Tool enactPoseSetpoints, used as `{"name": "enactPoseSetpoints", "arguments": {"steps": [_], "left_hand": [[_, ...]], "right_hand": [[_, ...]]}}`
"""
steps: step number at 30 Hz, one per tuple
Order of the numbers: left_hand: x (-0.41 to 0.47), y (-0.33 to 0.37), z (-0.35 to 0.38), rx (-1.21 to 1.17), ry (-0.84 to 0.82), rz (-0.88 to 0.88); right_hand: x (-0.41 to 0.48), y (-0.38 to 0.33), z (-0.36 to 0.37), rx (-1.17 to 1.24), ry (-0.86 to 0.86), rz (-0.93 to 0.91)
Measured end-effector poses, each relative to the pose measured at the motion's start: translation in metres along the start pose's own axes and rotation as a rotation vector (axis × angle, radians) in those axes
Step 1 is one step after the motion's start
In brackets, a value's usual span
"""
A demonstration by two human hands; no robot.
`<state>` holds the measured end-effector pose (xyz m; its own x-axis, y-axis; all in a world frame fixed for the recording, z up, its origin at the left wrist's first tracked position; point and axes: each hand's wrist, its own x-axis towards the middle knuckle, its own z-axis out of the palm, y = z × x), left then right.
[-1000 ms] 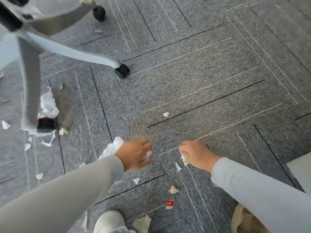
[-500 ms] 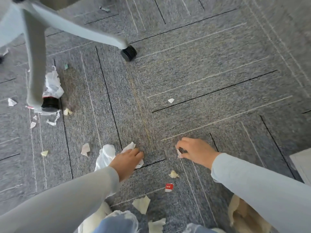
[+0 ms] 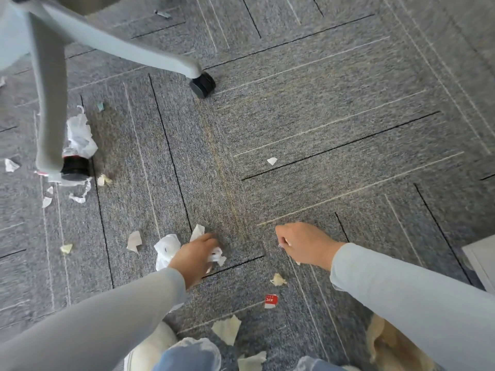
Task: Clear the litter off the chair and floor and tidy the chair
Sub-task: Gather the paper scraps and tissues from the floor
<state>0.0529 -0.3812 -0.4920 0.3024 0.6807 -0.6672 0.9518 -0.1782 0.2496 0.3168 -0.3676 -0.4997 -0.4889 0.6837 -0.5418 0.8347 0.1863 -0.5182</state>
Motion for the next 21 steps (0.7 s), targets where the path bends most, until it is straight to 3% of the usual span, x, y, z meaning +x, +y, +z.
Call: {"name": "enactPoseSetpoints", "arguments": {"steps": [8,16,21], "left_hand": [[-0.01,0.003,0.004,0.005,-0.014,0.076],[-0.008,0.011,0.012,0.14,-0.03,0.086],[-0.016,0.013,0.016,0.081,0.05,0.165]], "right_hand": [[0.001,-0.018,-0.007,0.069,-0.064,-0.028],[-0.013,-0.014,0.005,-0.077,-0.074,-0.121],[-0.023,-0.013,0.022,-0.226,-0.169,-0.24]]}}
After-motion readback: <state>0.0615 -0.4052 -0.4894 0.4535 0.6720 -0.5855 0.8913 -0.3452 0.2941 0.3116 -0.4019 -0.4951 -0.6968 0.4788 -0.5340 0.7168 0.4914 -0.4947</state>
